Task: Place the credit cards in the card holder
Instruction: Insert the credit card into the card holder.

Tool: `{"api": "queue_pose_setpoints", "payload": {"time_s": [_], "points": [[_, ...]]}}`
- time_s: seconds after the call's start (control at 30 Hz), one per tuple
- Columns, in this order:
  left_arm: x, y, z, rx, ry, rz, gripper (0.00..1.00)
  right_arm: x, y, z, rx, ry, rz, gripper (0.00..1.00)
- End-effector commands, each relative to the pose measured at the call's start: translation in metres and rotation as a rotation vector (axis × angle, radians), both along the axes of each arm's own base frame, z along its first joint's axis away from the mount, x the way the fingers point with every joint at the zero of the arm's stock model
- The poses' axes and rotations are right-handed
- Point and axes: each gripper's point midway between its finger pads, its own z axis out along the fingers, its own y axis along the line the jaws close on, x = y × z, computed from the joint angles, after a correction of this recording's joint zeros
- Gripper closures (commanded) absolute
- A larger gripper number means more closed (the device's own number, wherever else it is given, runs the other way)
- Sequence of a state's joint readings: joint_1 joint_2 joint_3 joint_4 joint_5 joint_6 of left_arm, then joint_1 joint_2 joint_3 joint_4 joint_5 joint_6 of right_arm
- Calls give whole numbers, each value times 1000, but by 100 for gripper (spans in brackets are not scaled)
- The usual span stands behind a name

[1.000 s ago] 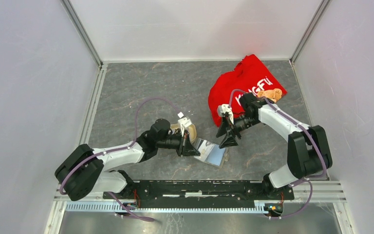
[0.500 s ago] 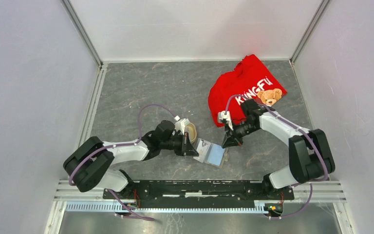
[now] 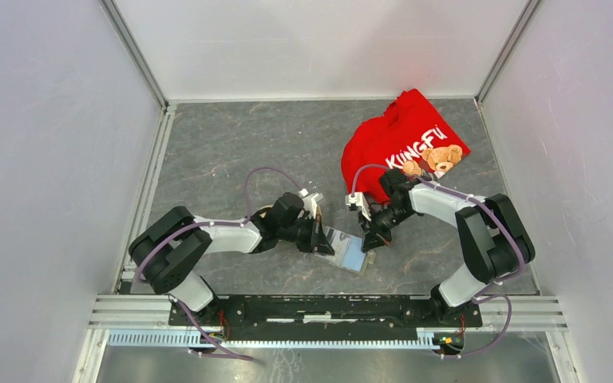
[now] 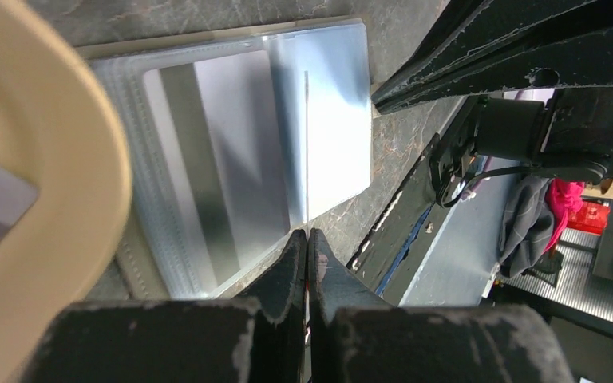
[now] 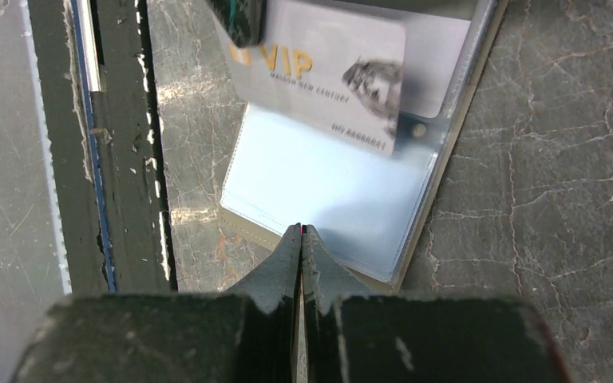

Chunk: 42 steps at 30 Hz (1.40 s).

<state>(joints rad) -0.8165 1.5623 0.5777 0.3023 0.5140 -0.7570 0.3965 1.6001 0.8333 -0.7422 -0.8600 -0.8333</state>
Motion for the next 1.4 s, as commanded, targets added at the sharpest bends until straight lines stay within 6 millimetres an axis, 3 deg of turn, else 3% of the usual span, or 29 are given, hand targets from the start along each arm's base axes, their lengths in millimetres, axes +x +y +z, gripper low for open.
{"api": "queue_pose_setpoints", "payload": {"time_s": [0.0, 0.13, 0.37, 0.97, 1.37], "points": [[5, -13, -1, 37, -53, -19, 98, 4, -2, -6, -24, -6, -13, 95], [7, -10, -9, 78, -53, -1, 98, 4, -2, -7, -32, -1, -13, 95], [11, -6, 1, 75, -77, 31, 98, 6, -6, -14, -68, 0, -28, 96], [16, 3, -5, 123, -54, 56, 98, 6, -6, -19, -101, -9, -26, 96], [5, -10, -7, 89, 18, -34, 98, 6, -6, -20, -105, -13, -23, 96]]}}
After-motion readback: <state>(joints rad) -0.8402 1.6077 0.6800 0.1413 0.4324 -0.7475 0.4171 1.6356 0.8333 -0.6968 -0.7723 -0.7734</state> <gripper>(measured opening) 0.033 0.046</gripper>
